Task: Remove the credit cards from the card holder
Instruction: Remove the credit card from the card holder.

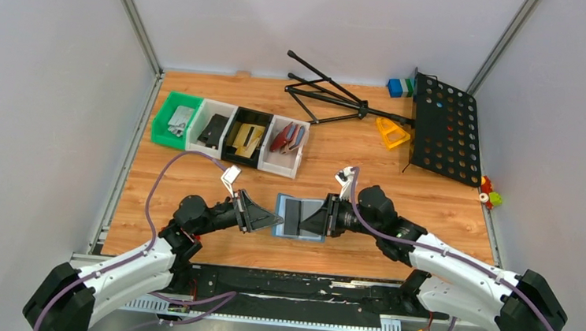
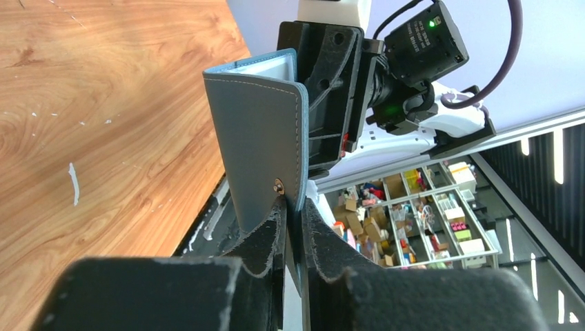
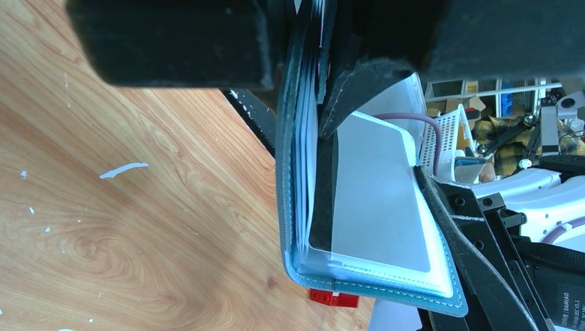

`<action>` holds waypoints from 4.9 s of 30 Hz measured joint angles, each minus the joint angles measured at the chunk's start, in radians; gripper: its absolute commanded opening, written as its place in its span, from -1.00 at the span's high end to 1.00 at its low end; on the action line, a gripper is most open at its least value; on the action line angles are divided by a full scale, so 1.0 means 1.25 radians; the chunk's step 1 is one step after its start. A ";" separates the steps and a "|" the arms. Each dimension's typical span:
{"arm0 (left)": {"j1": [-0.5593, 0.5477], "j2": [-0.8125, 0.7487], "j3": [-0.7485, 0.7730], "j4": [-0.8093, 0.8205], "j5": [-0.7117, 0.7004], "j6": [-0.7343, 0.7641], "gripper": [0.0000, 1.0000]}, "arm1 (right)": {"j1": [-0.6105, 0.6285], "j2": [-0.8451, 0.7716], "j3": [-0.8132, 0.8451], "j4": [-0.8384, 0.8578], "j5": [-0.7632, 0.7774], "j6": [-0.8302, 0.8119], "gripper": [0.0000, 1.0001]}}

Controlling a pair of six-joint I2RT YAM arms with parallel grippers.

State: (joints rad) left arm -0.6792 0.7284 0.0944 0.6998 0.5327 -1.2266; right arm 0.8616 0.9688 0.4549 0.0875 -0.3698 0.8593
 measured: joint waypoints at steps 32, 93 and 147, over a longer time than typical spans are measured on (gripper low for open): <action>-0.005 0.081 0.000 0.063 0.013 -0.004 1.00 | 0.000 0.115 -0.007 0.096 -0.028 0.002 0.95; -0.023 0.031 0.104 -0.328 -0.051 0.141 1.00 | 0.015 0.050 -0.008 0.013 0.017 0.005 -0.17; -0.015 0.091 0.071 -0.223 -0.072 0.092 1.00 | -0.041 -0.086 -0.023 -0.185 0.047 -0.004 0.18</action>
State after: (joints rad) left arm -0.6979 0.8425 0.1829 0.4210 0.4427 -1.1110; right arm 0.8104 0.8612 0.4267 -0.1432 -0.3107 0.8547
